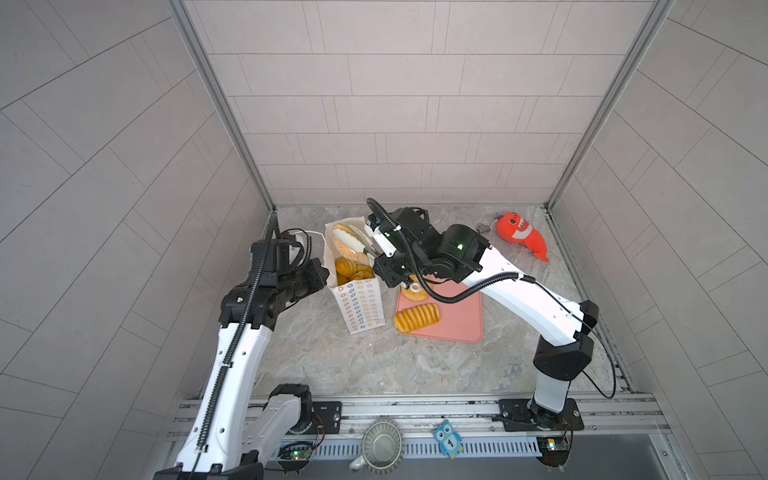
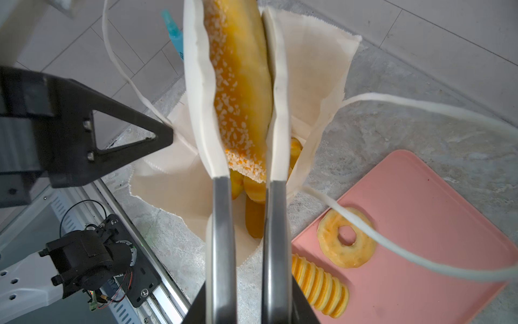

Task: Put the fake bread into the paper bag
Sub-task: 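Lower the sugared bun into the bag and open the tong, then raise the empty tong out of the bag and swing it back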

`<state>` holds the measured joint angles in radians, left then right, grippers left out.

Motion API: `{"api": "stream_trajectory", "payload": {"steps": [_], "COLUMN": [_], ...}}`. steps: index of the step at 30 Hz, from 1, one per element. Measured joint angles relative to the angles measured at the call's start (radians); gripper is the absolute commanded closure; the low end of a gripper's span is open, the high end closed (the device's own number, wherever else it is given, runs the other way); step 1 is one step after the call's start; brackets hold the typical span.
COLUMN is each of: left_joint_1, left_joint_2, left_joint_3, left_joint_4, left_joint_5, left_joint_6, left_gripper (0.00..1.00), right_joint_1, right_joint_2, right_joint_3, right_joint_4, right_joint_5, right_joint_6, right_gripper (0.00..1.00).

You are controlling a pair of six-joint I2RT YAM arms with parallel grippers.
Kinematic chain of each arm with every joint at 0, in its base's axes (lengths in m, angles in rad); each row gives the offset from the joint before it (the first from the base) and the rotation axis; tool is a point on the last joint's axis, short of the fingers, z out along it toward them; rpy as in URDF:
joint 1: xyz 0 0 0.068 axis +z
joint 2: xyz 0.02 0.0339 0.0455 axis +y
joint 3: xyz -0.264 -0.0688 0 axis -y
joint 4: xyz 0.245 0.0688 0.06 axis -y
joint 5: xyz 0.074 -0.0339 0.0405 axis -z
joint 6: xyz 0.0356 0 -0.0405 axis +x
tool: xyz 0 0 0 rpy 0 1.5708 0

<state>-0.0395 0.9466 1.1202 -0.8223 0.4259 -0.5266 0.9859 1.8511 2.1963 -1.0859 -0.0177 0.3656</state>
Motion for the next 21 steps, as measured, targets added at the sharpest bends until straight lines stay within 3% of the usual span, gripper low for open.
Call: {"api": "stream_trajectory", "payload": {"steps": [10,16,21], "left_joint_1": [0.0,0.0,0.0], "left_joint_2": [0.0,0.0,-0.002], "left_joint_3": [0.0,0.0,0.0], "left_joint_4": [0.0,0.0,-0.001], "left_joint_5": [0.0,0.0,0.0], "left_joint_6": [0.0,0.0,0.0], "left_gripper": [0.95,0.95,0.95], "right_joint_1": [0.009,0.017,0.018], "right_joint_2": [0.001,0.001,-0.001], "right_joint_3": [-0.01,-0.01,-0.01], "right_joint_4": [-0.019,-0.019,-0.019], "right_joint_5": [0.024,0.028,0.035], "right_joint_6": [-0.014,-0.023,-0.025], "right_gripper": [0.58,0.47,0.45]}}
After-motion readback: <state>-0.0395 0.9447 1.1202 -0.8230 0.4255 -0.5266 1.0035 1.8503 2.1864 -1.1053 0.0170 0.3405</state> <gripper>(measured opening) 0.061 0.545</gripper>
